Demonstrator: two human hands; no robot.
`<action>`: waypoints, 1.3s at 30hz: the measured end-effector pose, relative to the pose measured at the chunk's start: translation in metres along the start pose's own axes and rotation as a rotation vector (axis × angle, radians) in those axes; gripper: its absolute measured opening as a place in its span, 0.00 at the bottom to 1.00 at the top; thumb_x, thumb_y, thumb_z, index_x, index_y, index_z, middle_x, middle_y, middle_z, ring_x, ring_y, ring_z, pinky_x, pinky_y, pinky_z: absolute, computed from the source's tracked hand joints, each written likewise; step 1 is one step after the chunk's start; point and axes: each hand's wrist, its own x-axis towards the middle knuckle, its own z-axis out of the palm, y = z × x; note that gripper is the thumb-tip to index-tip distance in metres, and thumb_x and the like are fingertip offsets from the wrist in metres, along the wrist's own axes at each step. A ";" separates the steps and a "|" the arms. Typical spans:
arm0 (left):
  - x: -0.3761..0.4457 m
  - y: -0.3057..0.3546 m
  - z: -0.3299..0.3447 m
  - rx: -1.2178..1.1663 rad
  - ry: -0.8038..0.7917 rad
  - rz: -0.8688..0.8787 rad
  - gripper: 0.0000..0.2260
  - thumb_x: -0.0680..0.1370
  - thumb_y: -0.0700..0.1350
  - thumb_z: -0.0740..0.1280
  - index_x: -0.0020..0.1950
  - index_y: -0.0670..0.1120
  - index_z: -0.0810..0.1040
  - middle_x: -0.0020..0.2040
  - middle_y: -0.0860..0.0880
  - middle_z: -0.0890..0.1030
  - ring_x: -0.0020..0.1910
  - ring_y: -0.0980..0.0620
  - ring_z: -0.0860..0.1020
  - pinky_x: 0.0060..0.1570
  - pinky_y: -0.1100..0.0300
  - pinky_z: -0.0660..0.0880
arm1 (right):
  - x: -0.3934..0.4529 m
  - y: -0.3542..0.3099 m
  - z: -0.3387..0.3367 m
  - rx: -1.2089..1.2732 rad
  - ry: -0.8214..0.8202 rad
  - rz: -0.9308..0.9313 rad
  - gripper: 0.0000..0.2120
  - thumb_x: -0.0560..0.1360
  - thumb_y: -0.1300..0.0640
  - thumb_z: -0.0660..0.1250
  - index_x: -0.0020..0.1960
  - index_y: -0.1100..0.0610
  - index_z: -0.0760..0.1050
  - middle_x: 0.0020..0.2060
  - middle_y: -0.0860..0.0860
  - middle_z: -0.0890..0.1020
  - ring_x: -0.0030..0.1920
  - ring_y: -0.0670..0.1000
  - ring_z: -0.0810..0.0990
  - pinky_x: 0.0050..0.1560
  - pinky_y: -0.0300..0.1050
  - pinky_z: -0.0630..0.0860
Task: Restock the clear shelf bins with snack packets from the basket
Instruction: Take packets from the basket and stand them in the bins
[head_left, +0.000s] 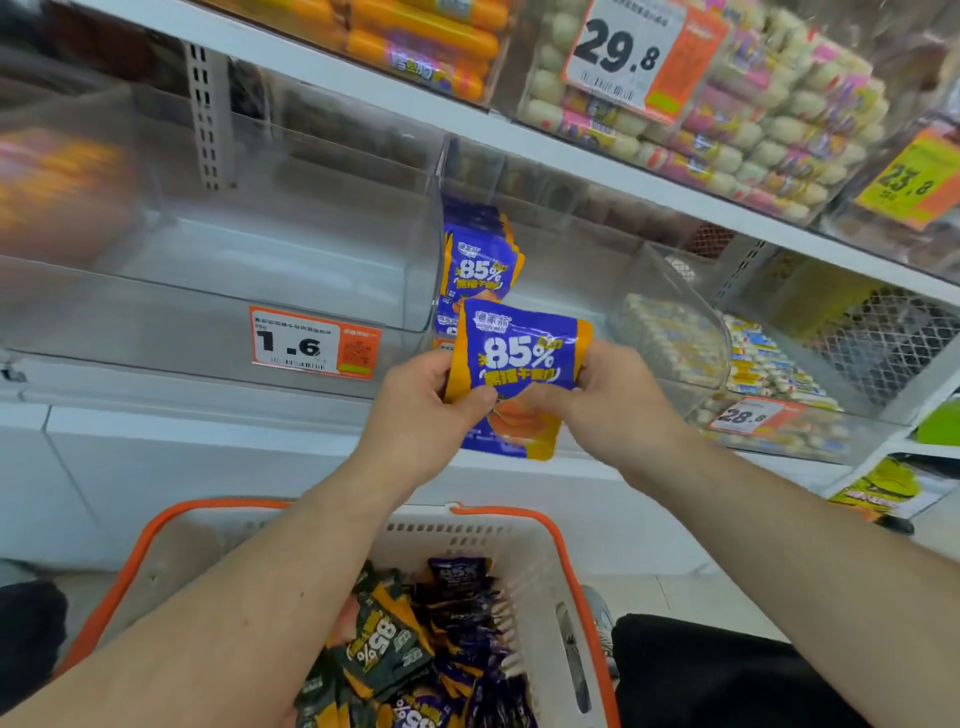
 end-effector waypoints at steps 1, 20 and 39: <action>0.002 0.003 -0.001 -0.025 0.009 0.004 0.12 0.75 0.36 0.71 0.45 0.55 0.81 0.44 0.54 0.86 0.45 0.56 0.84 0.50 0.56 0.80 | 0.003 -0.007 -0.003 0.061 0.024 0.005 0.09 0.68 0.66 0.72 0.46 0.56 0.82 0.39 0.51 0.87 0.39 0.50 0.86 0.42 0.48 0.83; 0.006 -0.024 -0.011 0.097 0.125 -0.190 0.15 0.74 0.35 0.69 0.59 0.49 0.75 0.50 0.54 0.81 0.41 0.59 0.78 0.34 0.71 0.72 | 0.114 -0.025 0.030 -0.406 -0.163 0.395 0.09 0.78 0.61 0.64 0.40 0.57 0.70 0.36 0.55 0.79 0.33 0.53 0.78 0.31 0.43 0.76; -0.035 -0.105 -0.001 0.569 -0.302 -0.435 0.11 0.76 0.40 0.66 0.57 0.50 0.77 0.53 0.51 0.80 0.52 0.53 0.78 0.52 0.58 0.76 | -0.048 0.193 0.115 -0.815 -0.703 0.027 0.06 0.71 0.59 0.62 0.40 0.53 0.78 0.38 0.51 0.82 0.38 0.52 0.78 0.37 0.45 0.77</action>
